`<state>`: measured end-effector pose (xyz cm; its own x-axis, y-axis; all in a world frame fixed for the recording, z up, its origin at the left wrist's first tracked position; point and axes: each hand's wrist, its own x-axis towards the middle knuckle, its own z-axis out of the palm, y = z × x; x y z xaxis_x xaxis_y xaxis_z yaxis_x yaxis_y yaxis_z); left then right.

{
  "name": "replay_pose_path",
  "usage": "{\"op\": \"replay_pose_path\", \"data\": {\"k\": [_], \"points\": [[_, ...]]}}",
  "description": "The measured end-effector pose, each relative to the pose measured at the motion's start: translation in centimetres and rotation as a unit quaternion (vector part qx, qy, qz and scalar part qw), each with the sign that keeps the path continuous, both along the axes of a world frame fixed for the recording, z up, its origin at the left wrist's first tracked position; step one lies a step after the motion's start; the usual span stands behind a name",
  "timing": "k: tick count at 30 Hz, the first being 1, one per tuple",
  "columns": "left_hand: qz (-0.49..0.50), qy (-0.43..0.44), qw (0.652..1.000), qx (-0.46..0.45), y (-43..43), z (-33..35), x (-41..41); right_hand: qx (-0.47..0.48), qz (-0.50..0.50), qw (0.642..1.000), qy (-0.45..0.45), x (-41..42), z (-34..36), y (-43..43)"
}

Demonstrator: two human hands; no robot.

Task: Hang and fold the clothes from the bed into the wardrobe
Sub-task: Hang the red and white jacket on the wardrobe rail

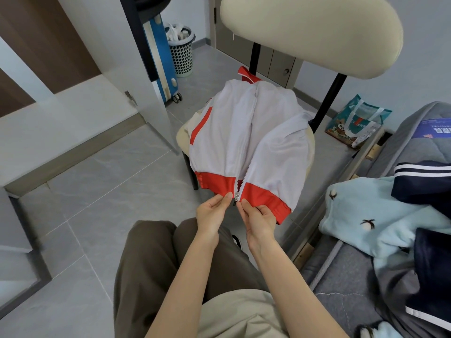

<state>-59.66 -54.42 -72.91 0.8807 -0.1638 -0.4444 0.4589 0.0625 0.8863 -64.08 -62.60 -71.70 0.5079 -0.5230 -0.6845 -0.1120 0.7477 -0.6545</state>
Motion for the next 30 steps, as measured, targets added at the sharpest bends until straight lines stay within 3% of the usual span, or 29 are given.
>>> {"op": "replay_pose_path", "data": {"k": [8, 16, 30], "points": [[-0.013, -0.007, 1.0, 0.001, 0.2, -0.4, 0.0, 0.012, 0.032, 0.999, -0.034, -0.1, -0.2, -0.5], [-0.017, -0.018, 1.0, -0.013, 0.3, -0.8, -0.1, -0.054, 0.246, 0.968, -0.019, -1.1, -0.1, -1.8], [-0.032, -0.038, 0.999, 0.009, 0.3, -0.8, -0.2, 0.019, 0.293, 0.955, 0.039, -0.7, 2.3, -3.2]]}}
